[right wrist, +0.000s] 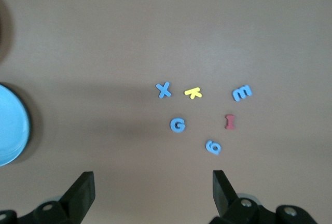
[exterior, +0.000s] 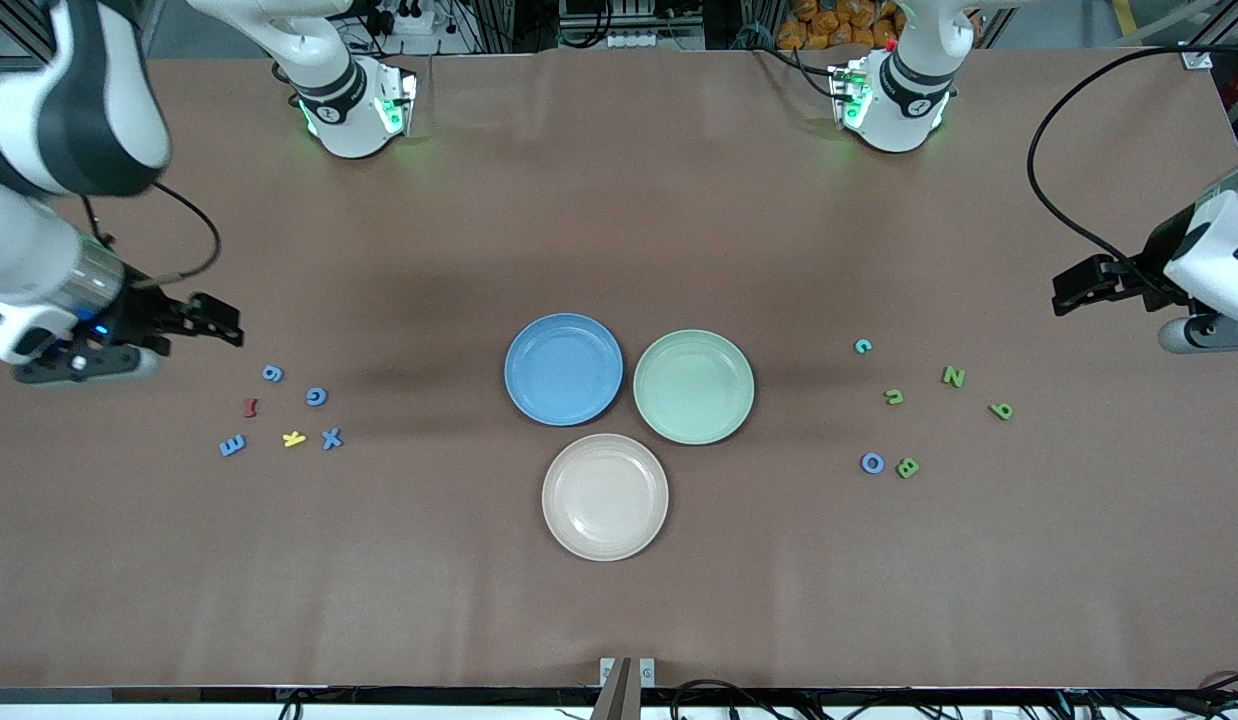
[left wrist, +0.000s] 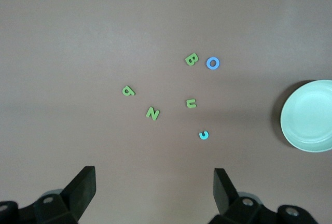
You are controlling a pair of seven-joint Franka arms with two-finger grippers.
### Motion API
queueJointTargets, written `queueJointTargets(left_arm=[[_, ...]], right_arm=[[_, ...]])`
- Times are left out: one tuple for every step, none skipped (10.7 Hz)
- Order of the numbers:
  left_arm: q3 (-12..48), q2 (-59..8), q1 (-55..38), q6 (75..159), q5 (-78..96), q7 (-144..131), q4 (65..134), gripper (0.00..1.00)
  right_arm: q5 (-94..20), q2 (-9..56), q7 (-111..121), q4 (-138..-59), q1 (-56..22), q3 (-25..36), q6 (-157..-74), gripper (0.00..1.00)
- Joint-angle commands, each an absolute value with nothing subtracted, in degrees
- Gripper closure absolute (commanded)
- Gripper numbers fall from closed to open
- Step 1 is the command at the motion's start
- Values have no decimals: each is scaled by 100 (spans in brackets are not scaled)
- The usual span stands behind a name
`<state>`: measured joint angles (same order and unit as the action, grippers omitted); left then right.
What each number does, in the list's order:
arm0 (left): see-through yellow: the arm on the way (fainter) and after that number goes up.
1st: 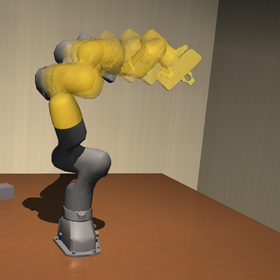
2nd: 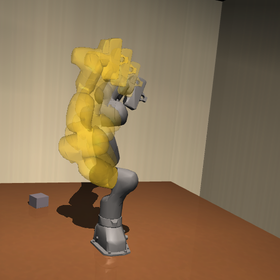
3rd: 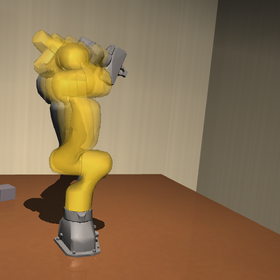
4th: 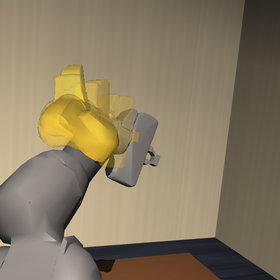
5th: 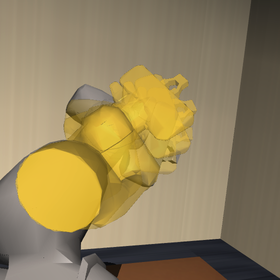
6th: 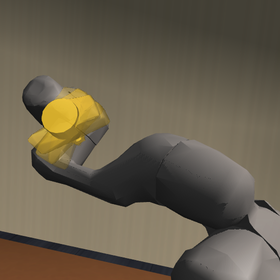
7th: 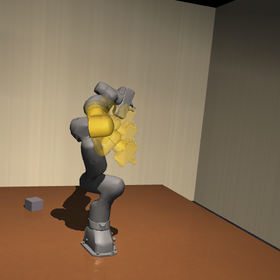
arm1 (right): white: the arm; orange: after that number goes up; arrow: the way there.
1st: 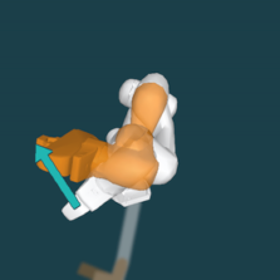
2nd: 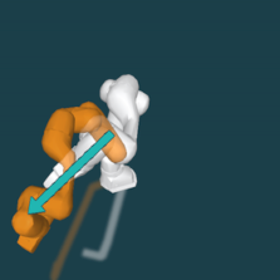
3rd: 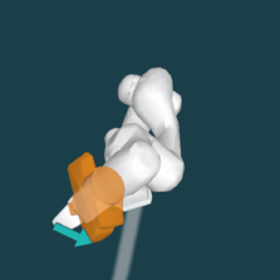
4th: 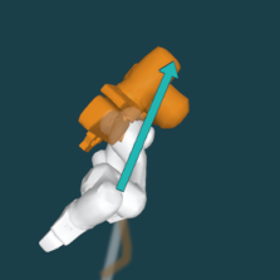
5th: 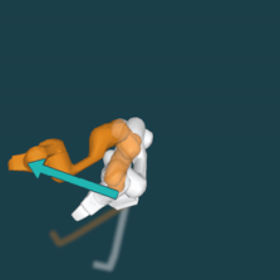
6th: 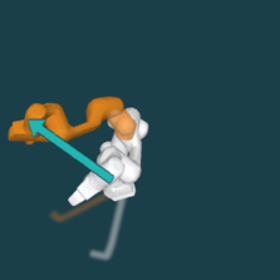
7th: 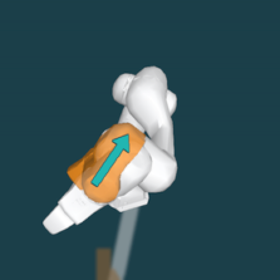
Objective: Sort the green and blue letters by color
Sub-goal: 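Reach the right gripper to blue X while the left gripper reaches green N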
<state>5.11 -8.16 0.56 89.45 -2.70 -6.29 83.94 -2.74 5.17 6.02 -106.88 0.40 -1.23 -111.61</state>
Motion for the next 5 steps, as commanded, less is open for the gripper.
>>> queueJointTargets(left_arm=[[519,-1229,315,9368,-193,-475,8437,0],[519,-1387,412,9482,-193,-414,8437,0],[519,-1545,552,9588,-193,-274,8455,0],[527,-1625,763,9911,-202,-81,8620,0],[527,-1582,982,10445,-193,217,9075,0]], right_arm=[[-202,1105,650,-11038,-9,-158,-12204,0],[-202,1229,998,-11248,0,-176,-12669,0],[-202,1344,1280,-11494,9,-167,-13265,0],[-202,1545,1292,-11574,0,-167,-13663,0],[-185,1834,1309,-11549,0,-167,-13902,1]])
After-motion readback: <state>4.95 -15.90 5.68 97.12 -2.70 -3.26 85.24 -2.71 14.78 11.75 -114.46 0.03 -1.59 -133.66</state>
